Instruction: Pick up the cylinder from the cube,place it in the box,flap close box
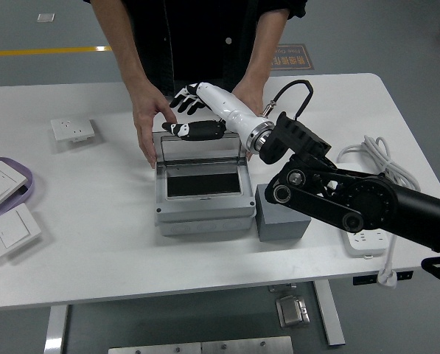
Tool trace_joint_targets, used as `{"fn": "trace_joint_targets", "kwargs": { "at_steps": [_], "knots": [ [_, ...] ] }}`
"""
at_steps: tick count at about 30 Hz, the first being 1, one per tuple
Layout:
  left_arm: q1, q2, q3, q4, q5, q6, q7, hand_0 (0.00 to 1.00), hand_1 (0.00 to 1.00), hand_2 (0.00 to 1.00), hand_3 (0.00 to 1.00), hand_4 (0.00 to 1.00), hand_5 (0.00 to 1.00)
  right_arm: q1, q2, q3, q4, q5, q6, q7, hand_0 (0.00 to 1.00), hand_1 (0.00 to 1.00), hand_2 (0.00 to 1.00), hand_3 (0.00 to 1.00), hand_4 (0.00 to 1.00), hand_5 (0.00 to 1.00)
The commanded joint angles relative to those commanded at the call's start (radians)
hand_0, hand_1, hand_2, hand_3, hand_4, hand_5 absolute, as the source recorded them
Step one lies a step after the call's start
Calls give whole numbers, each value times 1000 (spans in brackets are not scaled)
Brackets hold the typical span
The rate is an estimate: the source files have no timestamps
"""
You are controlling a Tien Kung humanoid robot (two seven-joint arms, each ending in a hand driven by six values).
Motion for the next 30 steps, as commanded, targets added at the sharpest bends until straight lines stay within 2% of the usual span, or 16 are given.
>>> {"fn": "trace_joint_targets", "kwargs": {
  "at_steps": [5, 16, 17, 30],
  "knots": [
    [1, -2, -7, 2, 5, -1, 0, 605, 625, 634, 651, 717, 217, -20, -25, -8, 30, -23, 0, -13, 658, 607, 635, 647, 774, 464],
    [-1, -8, -13, 4, 7, -2, -1, 605, 625, 634, 652, 717, 218, -92, -108, -28, 225, -73, -8, -45, 653, 605, 636, 646, 772, 463],
    [0, -8, -14, 4, 7, -2, -1, 604, 625, 634, 652, 717, 217, -98, -113, -27, 240, -75, -11, -46, 596, 595, 635, 646, 769, 470],
    [1, -9, -20, 4, 10, -1, -2, 604, 624, 634, 653, 717, 217, -149, -159, -28, 356, -71, -32, -43, 579, 594, 633, 645, 757, 466]
  ]
}}
